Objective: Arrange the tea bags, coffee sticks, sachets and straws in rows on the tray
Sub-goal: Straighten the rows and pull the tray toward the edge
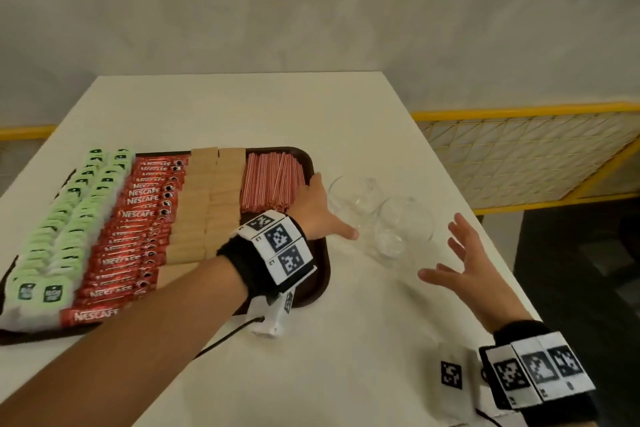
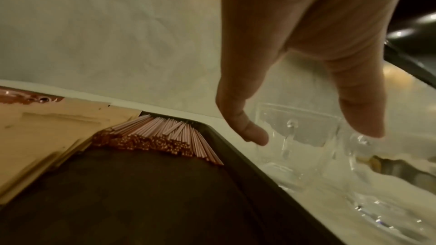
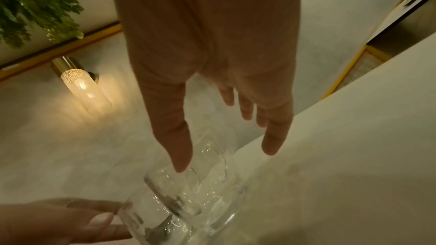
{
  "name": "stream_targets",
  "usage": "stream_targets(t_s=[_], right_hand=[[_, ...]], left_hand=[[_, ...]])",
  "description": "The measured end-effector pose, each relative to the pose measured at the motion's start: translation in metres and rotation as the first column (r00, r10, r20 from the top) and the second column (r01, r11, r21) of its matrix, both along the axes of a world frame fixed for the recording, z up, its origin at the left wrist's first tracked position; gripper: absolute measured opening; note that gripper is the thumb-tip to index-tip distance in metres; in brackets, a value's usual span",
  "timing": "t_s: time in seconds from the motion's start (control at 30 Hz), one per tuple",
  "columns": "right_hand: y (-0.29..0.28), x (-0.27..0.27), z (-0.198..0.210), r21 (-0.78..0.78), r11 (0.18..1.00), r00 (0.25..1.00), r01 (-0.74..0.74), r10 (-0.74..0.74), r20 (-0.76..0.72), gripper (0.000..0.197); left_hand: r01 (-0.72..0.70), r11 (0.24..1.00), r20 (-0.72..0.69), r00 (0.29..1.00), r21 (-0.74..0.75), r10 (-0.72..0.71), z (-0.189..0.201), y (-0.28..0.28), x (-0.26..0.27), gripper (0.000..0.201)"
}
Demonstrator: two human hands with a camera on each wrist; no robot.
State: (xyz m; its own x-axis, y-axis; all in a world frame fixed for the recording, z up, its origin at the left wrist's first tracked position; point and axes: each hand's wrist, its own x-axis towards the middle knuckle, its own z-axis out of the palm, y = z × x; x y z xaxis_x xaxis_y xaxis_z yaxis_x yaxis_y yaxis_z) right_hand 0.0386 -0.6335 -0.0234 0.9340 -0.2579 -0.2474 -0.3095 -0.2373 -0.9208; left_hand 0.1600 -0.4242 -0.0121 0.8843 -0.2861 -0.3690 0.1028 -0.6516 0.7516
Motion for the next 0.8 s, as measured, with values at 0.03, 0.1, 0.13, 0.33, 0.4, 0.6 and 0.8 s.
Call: stream_targets(t_s=[0.03,0.1,0.13,0.33,0.4,0.6,0.8], right_hand=[[-0.004,0.007,-0.001,0.010,0.999,0.999,-0.044,0.045,-0.013,0.104],[-0.010,0.020,-0.004,0.040,0.992,0.993,-0.116,0.117,-0.024,0.107],[-0.013,0.026,-0.005,0.058,0.988,0.989,-0.142,0.143,-0.026,0.108],[-0.023,0.049,-0.009,0.125,0.952,0.957,-0.280,0.287,-0.040,0.106],[-0.025,0.052,-0.010,0.098,0.945,0.947,-0.311,0.316,-0.049,0.102],[-0.031,0.061,-0.014,0.003,0.933,0.932,-0.360,0.360,-0.043,0.088],[-0.031,0.069,-0.008,-0.018,0.882,0.882,-0.470,0.470,-0.033,0.113]], left_hand=[[-0.006,1.000,0.020,1.000,0.017,0.006,-0.002,-0.003,0.002,0.131],[-0.028,0.999,0.039,0.999,0.043,0.027,-0.006,-0.010,0.005,0.126],[-0.038,0.998,0.049,0.998,0.050,0.036,-0.008,-0.012,0.007,0.122],[-0.074,0.994,0.079,0.995,0.078,0.068,-0.010,-0.027,0.013,0.101],[-0.086,0.993,0.096,0.992,0.085,0.078,-0.010,-0.031,0.017,0.098],[-0.037,0.987,0.090,0.996,0.157,0.023,-0.001,-0.043,0.037,0.105],[0.027,0.974,0.087,0.995,0.223,-0.048,0.005,-0.048,0.060,0.101]])
